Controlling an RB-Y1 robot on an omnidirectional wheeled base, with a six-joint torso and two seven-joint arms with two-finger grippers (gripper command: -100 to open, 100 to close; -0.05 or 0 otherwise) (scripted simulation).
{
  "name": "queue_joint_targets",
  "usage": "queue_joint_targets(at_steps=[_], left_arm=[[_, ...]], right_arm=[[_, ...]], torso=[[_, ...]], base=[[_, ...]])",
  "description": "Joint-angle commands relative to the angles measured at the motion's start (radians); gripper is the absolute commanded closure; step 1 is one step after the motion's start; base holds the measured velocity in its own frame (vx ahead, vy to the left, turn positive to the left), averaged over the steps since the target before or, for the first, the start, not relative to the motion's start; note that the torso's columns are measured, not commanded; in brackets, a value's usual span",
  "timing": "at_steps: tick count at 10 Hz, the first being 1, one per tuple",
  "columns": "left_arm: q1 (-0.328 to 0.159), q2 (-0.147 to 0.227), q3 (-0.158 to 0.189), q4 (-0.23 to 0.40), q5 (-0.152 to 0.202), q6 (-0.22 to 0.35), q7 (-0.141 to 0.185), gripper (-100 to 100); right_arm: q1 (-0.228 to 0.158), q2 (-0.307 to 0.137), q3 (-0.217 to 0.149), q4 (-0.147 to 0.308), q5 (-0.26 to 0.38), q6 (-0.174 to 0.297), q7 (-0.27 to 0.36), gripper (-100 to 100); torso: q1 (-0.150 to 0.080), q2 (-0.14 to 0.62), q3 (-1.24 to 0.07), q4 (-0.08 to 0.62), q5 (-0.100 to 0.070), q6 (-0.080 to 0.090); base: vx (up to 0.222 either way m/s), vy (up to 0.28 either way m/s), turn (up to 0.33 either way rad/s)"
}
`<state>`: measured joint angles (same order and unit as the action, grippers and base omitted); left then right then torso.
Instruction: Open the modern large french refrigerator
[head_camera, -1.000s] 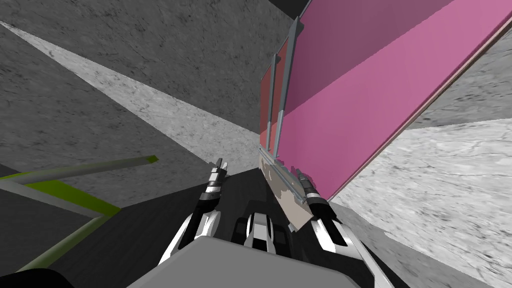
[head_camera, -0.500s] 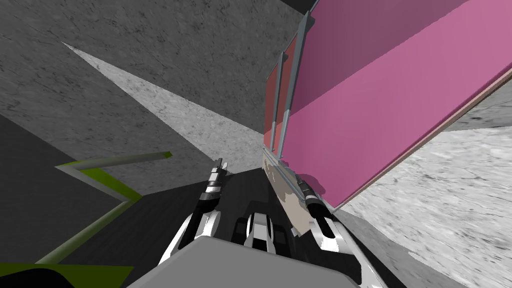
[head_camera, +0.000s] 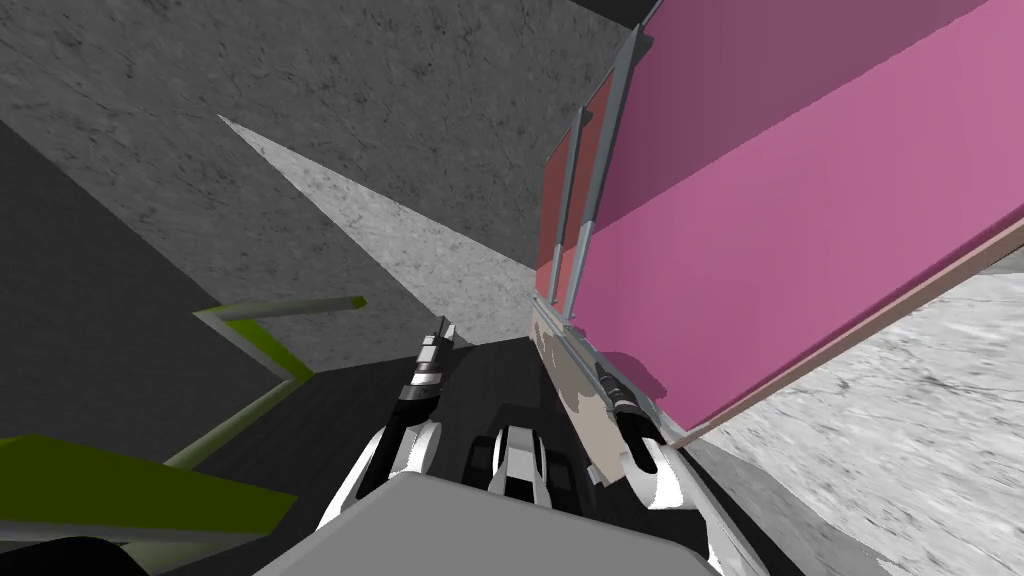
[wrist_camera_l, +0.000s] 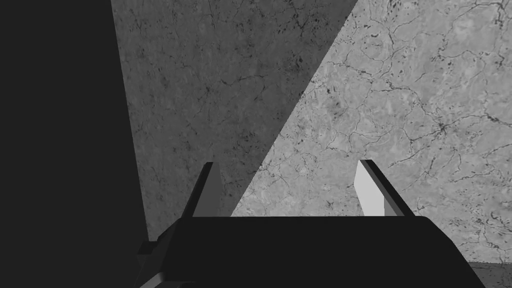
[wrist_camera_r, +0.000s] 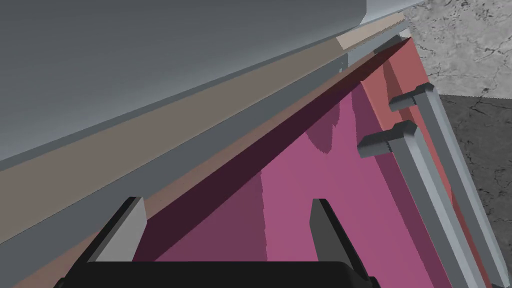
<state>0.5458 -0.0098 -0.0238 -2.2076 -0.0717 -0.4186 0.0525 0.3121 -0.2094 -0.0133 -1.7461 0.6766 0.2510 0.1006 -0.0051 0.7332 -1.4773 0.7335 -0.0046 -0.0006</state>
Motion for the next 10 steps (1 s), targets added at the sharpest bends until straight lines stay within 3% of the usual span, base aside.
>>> queue_joint_targets(at_steps=[1,3,4,5,7,8,10], left_arm=[[0.000,0.000,0.000,0.000,0.000,0.000,0.000,0],[0.000,0.000,0.000,0.000,0.000,0.000,0.000,0],[0.000,0.000,0.000,0.000,0.000,0.000,0.000,0],[0.000,0.000,0.000,0.000,0.000,0.000,0.000,0],[0.000,0.000,0.000,0.000,0.000,0.000,0.000,0],[0.000,0.000,0.000,0.000,0.000,0.000,0.000,0],[0.000,0.000,0.000,0.000,0.000,0.000,0.000,0]], right_arm=[[-0.003,0.002,0.010,0.031,0.042,0.073,0.005,-100],[-0.010,-0.001,0.015,0.093,0.109,0.137,0.009,-100],[-0.010,-0.001,0.015,0.093,0.109,0.139,0.009,-100],[-0.017,-0.002,0.021,0.145,0.166,0.168,0.012,-100],[-0.017,-0.002,0.021,0.157,0.176,0.205,0.012,-100],[-0.021,-0.004,0.026,0.204,0.230,0.236,0.014,-100],[-0.021,-0.004,0.026,0.220,0.242,0.271,0.014,-100]], torso=[[-0.002,-0.002,-0.002,0.001,0.000,0.001],[0.000,0.000,-0.001,0.002,0.002,0.000],[0.001,0.002,0.000,0.003,0.003,0.002],[-0.003,0.000,0.000,0.001,0.001,0.003],[-0.011,-0.006,-0.002,-0.004,-0.006,0.001],[-0.011,-0.007,-0.003,-0.006,-0.007,0.004],[-0.019,-0.011,-0.003,-0.009,-0.012,0.003]], base=[[-0.009,0.002,0.003],[-0.005,-0.003,0.191],[0.000,0.000,0.000],[-0.011,0.009,0.265],[-0.009,-0.001,0.063],[0.002,-0.001,0.279],[-0.007,0.007,0.068]])
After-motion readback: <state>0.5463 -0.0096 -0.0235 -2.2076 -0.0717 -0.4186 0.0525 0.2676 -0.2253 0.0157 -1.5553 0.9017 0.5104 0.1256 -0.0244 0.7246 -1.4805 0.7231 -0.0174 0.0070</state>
